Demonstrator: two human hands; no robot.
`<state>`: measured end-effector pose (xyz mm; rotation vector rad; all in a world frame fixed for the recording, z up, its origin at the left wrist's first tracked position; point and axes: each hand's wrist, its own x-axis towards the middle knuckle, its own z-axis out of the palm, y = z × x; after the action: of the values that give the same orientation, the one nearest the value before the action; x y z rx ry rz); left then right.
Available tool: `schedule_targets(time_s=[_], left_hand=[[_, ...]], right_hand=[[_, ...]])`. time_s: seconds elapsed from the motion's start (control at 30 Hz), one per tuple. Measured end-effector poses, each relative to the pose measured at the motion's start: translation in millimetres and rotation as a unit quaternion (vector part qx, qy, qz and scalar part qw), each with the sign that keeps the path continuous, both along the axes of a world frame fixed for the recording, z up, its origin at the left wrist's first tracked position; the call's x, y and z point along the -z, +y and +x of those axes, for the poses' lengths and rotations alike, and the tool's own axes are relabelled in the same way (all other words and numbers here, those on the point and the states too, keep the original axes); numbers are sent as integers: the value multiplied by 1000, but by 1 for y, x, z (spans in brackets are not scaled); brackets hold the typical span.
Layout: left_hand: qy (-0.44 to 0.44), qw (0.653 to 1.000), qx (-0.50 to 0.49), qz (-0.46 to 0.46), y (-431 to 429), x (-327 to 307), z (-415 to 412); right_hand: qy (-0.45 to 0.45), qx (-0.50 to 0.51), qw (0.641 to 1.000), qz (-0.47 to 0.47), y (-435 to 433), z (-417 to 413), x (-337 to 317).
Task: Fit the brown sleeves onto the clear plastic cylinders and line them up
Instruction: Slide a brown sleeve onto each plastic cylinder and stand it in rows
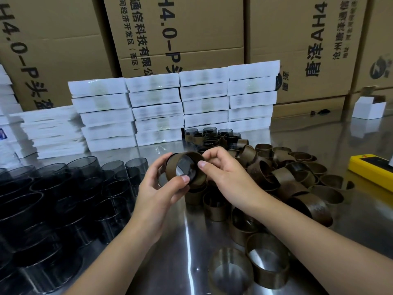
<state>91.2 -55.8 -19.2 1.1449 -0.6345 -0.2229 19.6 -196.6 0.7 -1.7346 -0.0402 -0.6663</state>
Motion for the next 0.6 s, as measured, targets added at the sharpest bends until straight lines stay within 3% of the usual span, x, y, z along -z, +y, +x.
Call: schedule_targets(time_s=[0.33, 0.43, 0.6], left_hand=[[-5, 1000, -2, -8, 0, 3, 2], [26, 998, 46, -25, 0, 1, 0], [55, 989, 136, -25, 2, -3, -3]], right_hand=[[-3, 1, 1000, -1, -4, 2, 1], [-1, 6, 1000, 25, -3, 3, 0], [118, -25, 992, 40, -2, 2, 1]])
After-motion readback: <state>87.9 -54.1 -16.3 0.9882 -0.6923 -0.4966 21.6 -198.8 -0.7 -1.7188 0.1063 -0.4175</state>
